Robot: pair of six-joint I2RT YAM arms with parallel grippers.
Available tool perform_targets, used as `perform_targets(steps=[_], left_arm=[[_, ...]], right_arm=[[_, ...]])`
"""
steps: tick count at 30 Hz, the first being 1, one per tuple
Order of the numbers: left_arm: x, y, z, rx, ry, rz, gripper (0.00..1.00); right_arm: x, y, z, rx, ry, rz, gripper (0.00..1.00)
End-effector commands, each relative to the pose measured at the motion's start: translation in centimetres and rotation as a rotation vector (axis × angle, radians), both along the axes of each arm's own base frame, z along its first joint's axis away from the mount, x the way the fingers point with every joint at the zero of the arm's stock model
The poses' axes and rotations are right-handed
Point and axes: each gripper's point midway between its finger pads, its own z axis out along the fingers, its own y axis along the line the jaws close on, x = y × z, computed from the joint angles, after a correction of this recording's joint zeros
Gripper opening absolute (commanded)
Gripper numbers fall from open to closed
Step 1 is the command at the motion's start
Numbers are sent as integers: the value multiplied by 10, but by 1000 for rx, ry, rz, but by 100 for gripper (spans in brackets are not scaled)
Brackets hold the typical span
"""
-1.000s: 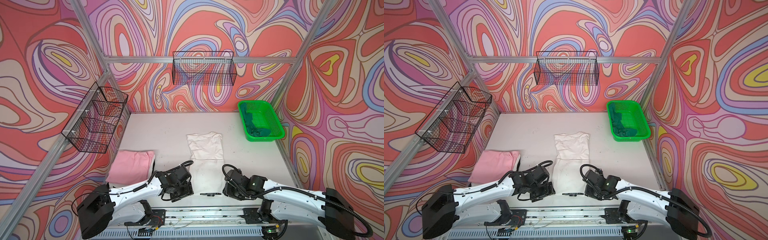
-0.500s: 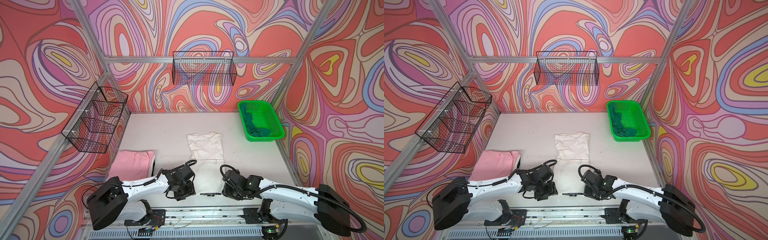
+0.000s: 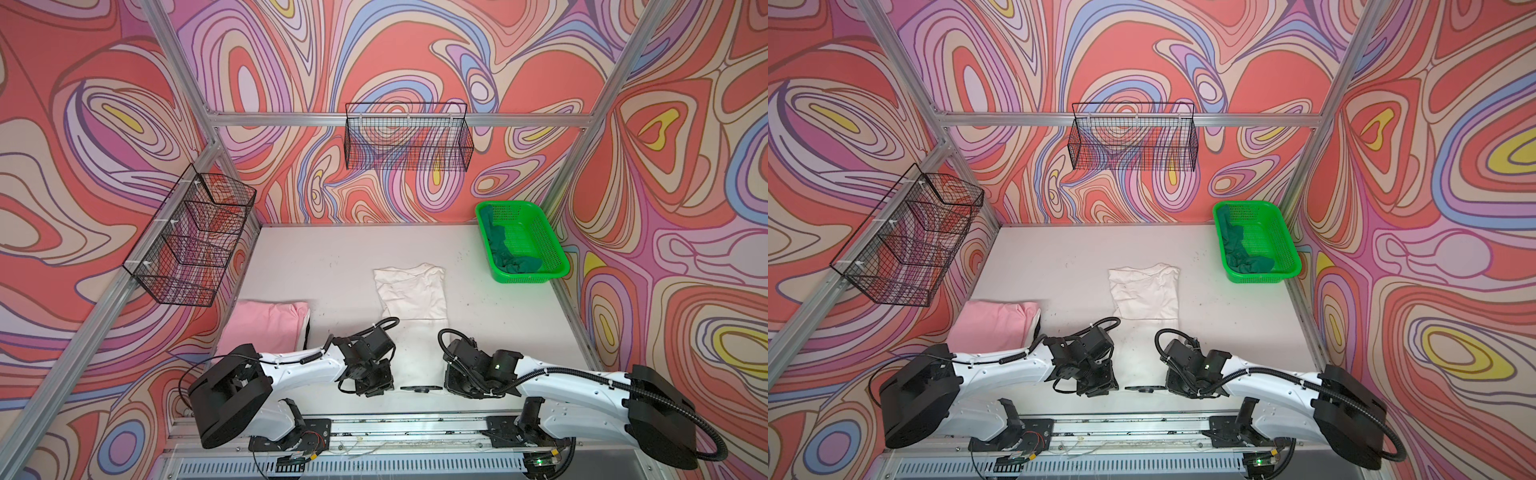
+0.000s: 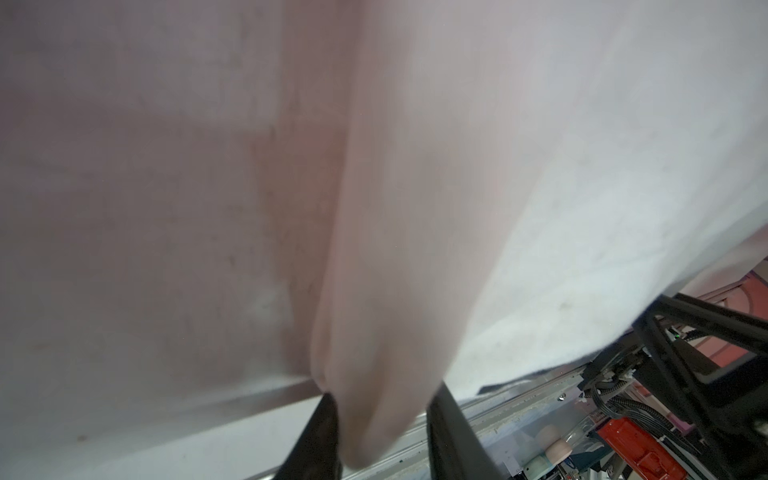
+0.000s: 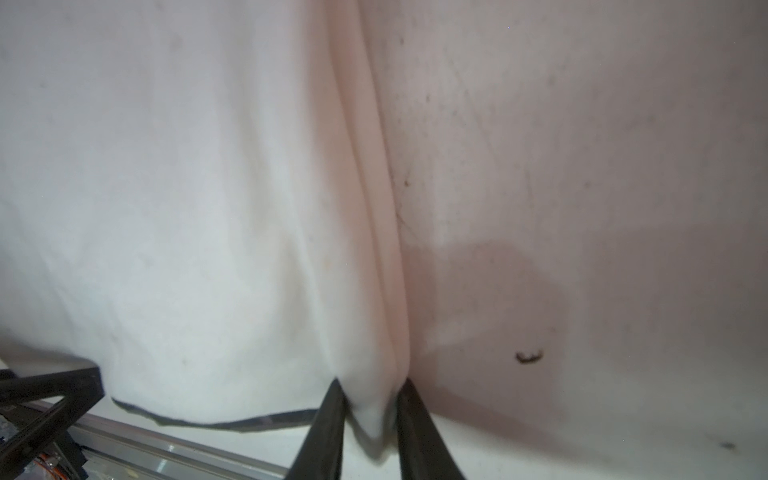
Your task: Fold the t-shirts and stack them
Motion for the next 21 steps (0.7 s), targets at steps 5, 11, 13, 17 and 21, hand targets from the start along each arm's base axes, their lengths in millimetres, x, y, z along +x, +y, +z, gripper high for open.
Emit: perform_targets(steps=[5, 11, 13, 17, 21], left_arm=[[2, 28, -25, 144, -28, -2, 20], [10, 29, -20, 161, -64, -23, 7], [11, 31, -19, 175, -73, -27, 2], [13, 33, -17, 186, -88, -30, 0], [14, 34, -8, 178, -107, -29, 0]], right_arm=[[-7, -14, -13, -58, 18, 1, 14], [-6, -11, -11, -48, 13, 11, 9], [-5, -9, -10, -41, 8, 13, 7], [-4, -8, -9, -39, 6, 16, 3], [-4, -8, -7, -36, 4, 17, 0]])
